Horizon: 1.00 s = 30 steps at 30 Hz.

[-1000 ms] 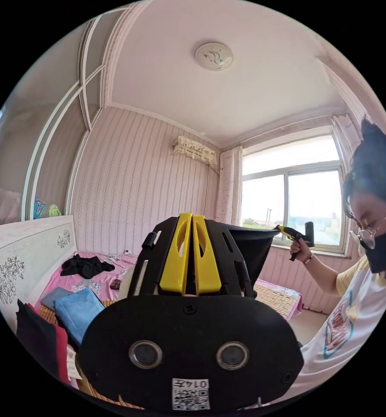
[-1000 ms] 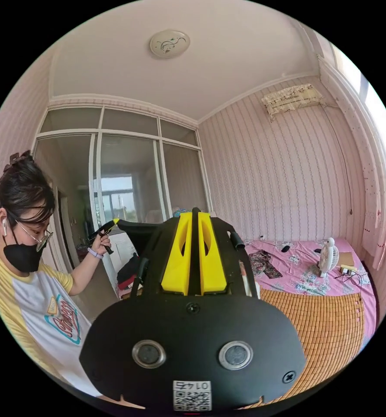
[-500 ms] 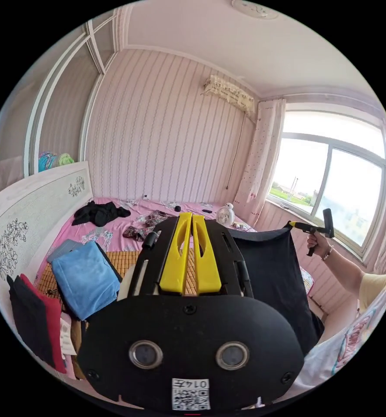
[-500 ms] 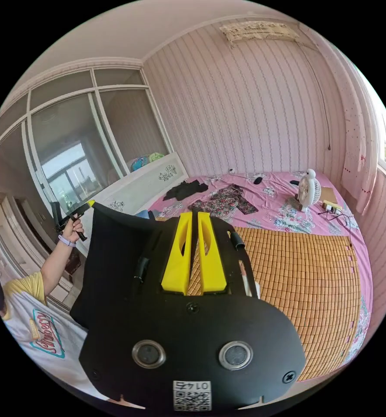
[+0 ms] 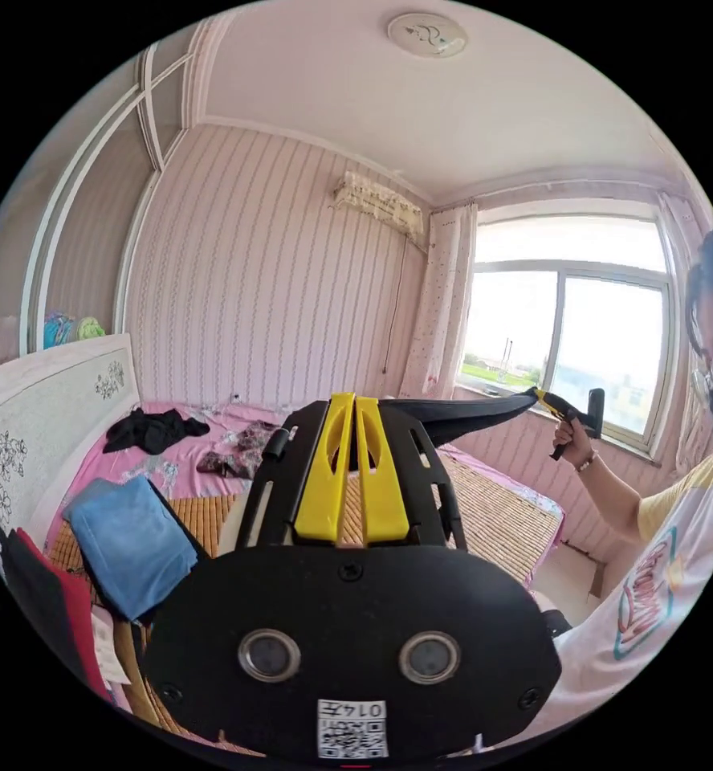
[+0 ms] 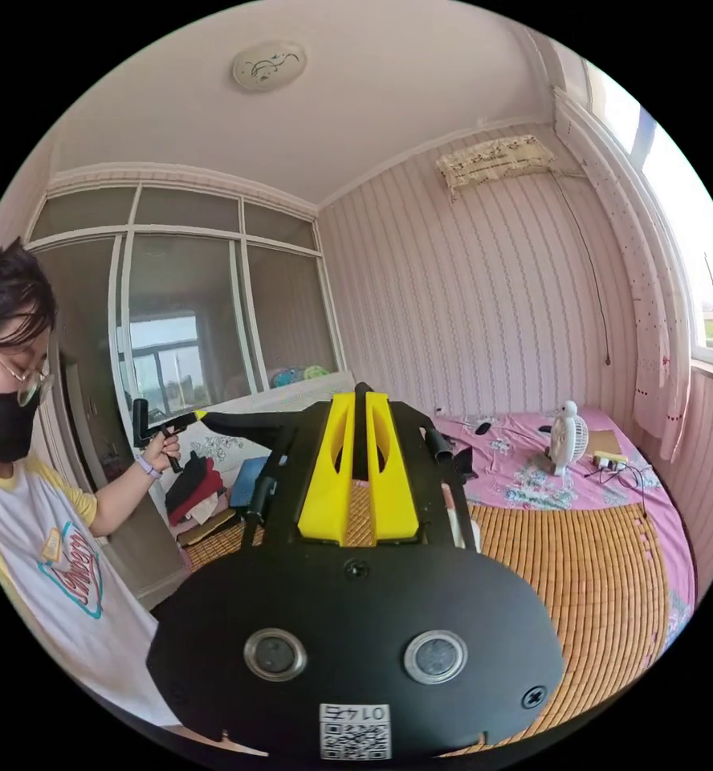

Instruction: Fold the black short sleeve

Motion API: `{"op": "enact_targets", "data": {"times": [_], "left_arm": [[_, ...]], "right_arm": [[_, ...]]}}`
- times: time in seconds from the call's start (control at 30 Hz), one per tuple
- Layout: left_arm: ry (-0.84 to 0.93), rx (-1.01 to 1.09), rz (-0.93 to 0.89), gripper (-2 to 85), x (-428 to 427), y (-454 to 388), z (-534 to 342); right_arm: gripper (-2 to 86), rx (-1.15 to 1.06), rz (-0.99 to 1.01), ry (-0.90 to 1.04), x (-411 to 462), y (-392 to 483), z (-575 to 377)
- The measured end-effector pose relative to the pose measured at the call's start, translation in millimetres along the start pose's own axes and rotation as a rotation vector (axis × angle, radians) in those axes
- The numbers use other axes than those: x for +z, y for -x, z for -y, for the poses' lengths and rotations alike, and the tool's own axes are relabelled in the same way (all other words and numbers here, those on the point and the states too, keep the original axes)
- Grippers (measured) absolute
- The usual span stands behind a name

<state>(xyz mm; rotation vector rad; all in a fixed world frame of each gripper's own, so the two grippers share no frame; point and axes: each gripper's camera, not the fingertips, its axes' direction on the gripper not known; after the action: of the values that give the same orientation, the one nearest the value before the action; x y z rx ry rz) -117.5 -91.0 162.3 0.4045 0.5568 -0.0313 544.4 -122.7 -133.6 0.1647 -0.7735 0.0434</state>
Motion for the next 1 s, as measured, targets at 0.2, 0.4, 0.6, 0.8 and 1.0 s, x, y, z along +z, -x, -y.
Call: {"op": "enact_targets", "data": {"times": [0.2, 0.4, 0.6, 0.8, 1.0], "left_arm": [[0.443, -0.259, 0.011, -1.0, 118, 45, -178], [0.766, -0.617, 0.018, -1.0, 194, 78, -332], [0.896, -0.693, 0.010, -0.9, 195, 88, -374], [0.895, -0.623, 0.040, 0.8, 180, 92, -368], [0.947, -0.513, 0.056, 7.5, 213, 74, -362]], "right_arm": [[1.6, 0.357, -0.115, 0.398, 70, -79, -163], [2.2, 0.668, -0.246, 0.779, 124, -133, -286], [4.7, 0.715, -0.321, 0.919, 124, -145, -317], [7.2, 0.678, -0.433, 0.904, 119, -151, -316], [10.6, 0.644, -0.496, 0.797, 139, -155, -303]]}}
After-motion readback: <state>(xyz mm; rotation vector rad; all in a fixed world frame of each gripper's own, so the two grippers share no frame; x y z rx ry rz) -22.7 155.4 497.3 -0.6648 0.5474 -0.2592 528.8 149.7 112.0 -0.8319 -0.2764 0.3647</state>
